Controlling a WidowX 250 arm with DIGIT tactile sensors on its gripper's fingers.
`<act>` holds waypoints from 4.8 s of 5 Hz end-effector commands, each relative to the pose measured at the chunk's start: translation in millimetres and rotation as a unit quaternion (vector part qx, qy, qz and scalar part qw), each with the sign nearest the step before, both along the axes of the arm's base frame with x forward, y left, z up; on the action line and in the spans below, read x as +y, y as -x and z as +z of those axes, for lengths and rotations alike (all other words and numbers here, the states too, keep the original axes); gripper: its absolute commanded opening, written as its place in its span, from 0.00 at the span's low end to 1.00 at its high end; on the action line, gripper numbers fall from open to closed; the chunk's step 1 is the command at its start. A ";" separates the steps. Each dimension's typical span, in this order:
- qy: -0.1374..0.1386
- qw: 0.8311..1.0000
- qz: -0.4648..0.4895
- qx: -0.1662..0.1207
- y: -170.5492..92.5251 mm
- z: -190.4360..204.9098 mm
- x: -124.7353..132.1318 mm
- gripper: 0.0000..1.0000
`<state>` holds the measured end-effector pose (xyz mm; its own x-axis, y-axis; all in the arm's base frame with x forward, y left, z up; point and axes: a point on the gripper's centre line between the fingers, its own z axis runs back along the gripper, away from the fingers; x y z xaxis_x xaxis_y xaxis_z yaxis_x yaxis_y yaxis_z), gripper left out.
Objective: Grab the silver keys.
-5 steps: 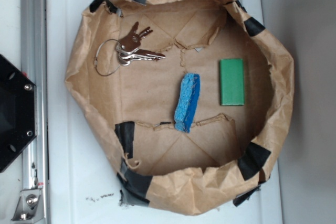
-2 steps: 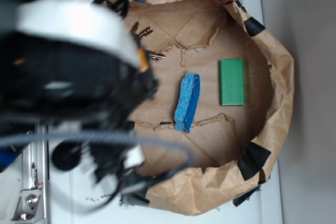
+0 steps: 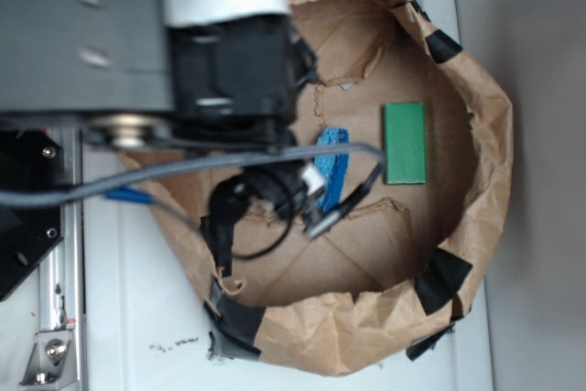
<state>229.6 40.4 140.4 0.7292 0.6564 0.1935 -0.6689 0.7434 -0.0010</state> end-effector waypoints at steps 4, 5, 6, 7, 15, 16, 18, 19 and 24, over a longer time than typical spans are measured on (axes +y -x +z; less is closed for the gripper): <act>-0.073 0.995 0.055 0.038 2.5 -47.8 26.8 1.00; -0.081 0.995 0.033 0.039 11.8 -50.0 27.2 1.00; -0.091 0.995 0.009 0.045 17.0 -58.0 29.6 1.00; -0.093 0.994 -0.011 0.062 21.6 -63.1 28.9 1.00; -0.063 0.986 -0.131 0.087 23.0 -66.8 58.1 1.00; -0.052 0.982 -0.140 0.114 25.7 -70.7 60.7 1.00; -0.057 0.977 -0.151 0.138 35.2 -76.8 73.2 1.00; -0.045 0.970 -0.174 0.161 38.7 -79.4 73.1 1.00; 0.009 0.929 -0.270 0.252 40.5 -105.0 56.2 0.00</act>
<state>183.8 84.9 28.0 0.9451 0.1518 -0.2895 -0.0989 0.9769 0.1895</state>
